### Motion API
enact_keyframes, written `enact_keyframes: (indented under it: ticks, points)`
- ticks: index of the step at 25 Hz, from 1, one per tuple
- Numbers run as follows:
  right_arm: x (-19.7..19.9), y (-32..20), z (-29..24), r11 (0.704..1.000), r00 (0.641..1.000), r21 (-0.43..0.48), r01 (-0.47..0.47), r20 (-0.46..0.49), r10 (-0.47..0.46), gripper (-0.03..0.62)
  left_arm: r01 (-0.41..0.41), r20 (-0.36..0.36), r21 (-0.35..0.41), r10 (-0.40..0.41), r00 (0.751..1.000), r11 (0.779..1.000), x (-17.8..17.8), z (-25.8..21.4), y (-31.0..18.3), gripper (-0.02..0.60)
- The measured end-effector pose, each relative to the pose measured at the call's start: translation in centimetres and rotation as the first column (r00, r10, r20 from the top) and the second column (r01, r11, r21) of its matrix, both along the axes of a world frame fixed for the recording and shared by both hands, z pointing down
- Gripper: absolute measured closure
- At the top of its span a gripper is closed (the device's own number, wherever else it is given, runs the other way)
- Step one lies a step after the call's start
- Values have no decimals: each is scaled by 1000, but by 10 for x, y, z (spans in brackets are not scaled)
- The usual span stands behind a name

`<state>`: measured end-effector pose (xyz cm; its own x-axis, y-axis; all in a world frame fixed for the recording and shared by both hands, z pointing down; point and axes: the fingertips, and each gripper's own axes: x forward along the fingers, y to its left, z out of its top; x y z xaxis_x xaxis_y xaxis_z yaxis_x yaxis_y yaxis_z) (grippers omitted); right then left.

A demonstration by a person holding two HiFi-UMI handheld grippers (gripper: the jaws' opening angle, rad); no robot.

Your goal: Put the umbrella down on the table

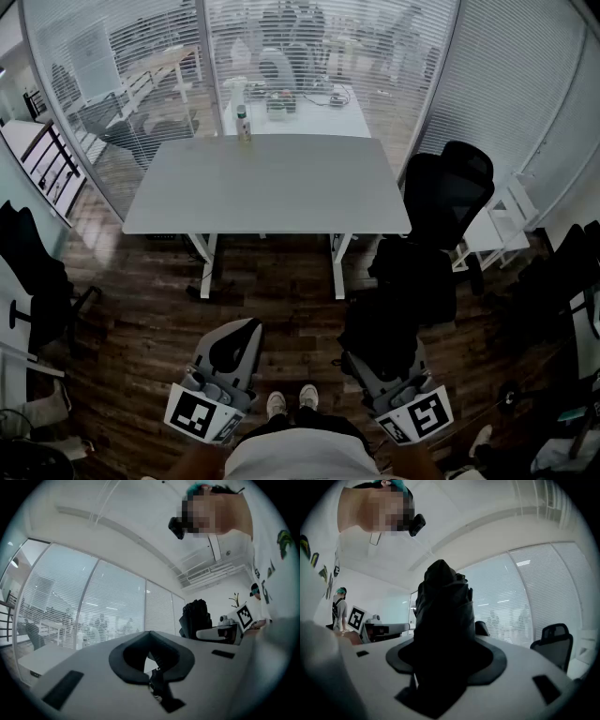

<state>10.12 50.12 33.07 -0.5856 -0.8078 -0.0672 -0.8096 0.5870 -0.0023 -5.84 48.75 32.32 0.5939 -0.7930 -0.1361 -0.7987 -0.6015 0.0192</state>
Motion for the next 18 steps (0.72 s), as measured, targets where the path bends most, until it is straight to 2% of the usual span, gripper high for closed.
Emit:
enact_keyframes:
  ticks: [12, 18]
  points:
    - [41, -26, -1, 999, 999, 6, 47, 24, -47, 329, 11, -16, 7, -11, 1000, 1000, 52, 0, -29, 569]
    - [54, -51, 0, 998, 998, 7, 62, 17, -62, 329, 31, -32, 0, -31, 999, 1000, 64, 1, -49, 569]
